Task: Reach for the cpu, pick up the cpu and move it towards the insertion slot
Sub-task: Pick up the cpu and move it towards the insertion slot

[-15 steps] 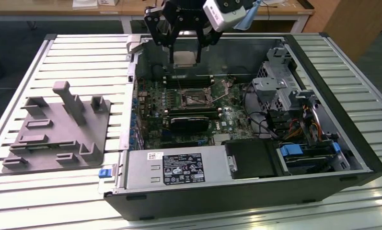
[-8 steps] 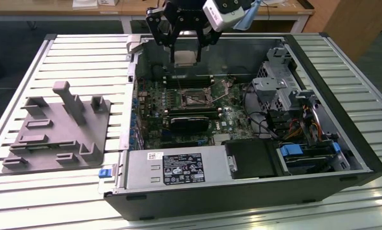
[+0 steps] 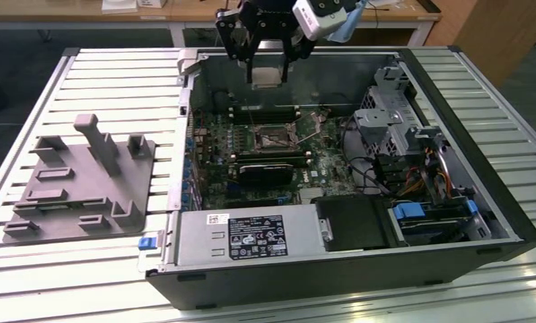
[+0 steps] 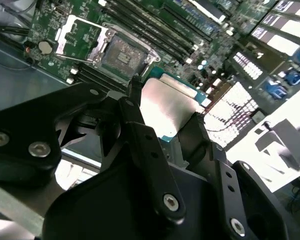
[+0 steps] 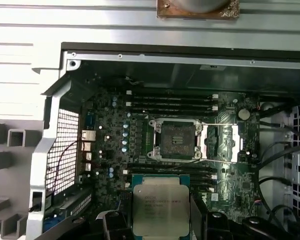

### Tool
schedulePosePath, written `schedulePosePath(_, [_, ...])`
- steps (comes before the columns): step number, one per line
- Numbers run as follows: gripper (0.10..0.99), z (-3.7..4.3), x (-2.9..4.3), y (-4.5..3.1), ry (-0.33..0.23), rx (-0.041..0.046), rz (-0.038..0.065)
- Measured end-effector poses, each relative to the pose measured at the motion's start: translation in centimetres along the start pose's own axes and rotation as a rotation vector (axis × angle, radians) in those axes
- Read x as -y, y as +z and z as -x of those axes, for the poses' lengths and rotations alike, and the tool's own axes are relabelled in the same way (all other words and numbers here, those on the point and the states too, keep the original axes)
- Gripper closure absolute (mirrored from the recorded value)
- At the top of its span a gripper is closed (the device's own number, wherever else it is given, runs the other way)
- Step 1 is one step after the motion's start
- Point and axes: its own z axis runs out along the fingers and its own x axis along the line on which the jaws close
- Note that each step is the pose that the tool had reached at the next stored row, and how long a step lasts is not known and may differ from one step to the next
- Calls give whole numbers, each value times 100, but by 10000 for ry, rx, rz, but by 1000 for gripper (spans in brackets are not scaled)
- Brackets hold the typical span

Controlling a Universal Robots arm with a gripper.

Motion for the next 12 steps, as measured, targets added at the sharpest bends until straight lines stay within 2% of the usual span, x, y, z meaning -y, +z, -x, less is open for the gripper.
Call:
schedulePosePath(5, [545,122,-76,29,0,0,-1])
schedulePosePath(12, [545,338,-172,55,0,-1,-1])
